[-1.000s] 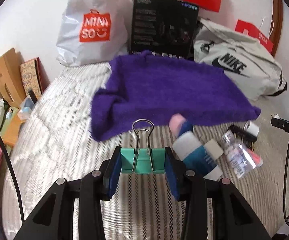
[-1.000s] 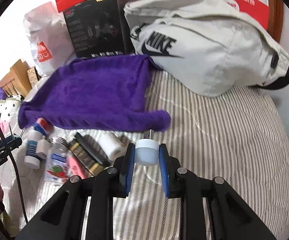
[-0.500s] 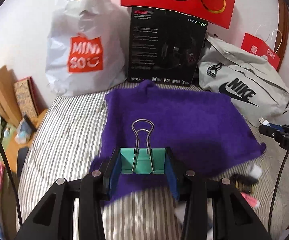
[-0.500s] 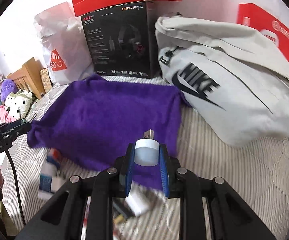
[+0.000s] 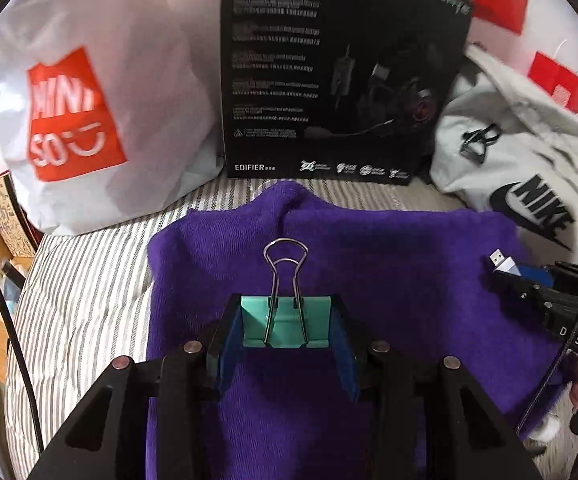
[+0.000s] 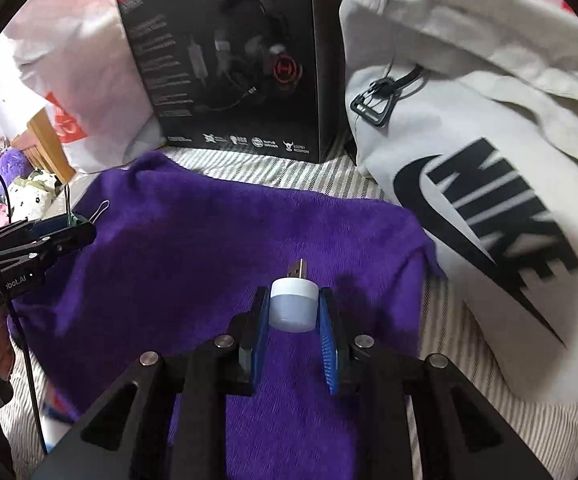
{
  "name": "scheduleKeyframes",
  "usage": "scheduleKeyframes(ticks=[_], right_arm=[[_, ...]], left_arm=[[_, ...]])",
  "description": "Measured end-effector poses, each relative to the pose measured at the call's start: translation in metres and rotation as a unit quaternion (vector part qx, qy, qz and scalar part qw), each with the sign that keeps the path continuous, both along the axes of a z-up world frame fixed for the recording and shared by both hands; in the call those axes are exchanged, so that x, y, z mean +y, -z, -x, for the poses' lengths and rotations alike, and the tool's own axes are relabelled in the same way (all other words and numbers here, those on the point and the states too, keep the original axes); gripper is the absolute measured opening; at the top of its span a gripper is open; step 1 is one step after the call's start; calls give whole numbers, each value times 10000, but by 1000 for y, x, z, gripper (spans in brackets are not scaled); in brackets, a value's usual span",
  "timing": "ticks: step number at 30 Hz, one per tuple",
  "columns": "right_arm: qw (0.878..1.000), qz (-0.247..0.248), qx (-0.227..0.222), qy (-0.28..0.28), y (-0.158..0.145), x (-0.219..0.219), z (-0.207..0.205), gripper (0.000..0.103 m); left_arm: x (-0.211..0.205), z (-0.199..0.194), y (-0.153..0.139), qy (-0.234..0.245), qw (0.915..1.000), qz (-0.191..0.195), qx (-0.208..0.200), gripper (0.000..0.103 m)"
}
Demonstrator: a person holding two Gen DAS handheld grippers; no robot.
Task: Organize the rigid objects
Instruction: 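Carry the clip and adapter onto the purple towel and open both tools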
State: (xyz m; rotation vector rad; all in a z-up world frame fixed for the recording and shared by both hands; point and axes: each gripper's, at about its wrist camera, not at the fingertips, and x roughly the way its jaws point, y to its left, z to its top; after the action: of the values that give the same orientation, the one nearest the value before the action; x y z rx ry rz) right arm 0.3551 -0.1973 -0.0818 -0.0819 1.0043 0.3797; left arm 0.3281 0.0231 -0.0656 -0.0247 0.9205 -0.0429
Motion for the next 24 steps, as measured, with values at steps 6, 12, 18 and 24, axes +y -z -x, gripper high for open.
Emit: scheduleKeyframes(ticks=[6, 12, 18, 24], right_arm=[[9995, 242, 179, -76, 11, 10, -14, 23], [9984, 515, 192, -161, 19, 21, -17, 23], [9980, 565, 200, -198, 21, 24, -20, 24], [9978, 517, 282, -298, 20, 21, -18, 40]], left_arm=[[-1, -17, 14, -20, 9994, -5, 334, 39], [-14, -20, 24, 30, 9981, -356, 511, 39], [-19, -25, 27, 31, 9973, -422, 593, 40], [-18, -21, 29, -65, 9968, -491, 625, 50]])
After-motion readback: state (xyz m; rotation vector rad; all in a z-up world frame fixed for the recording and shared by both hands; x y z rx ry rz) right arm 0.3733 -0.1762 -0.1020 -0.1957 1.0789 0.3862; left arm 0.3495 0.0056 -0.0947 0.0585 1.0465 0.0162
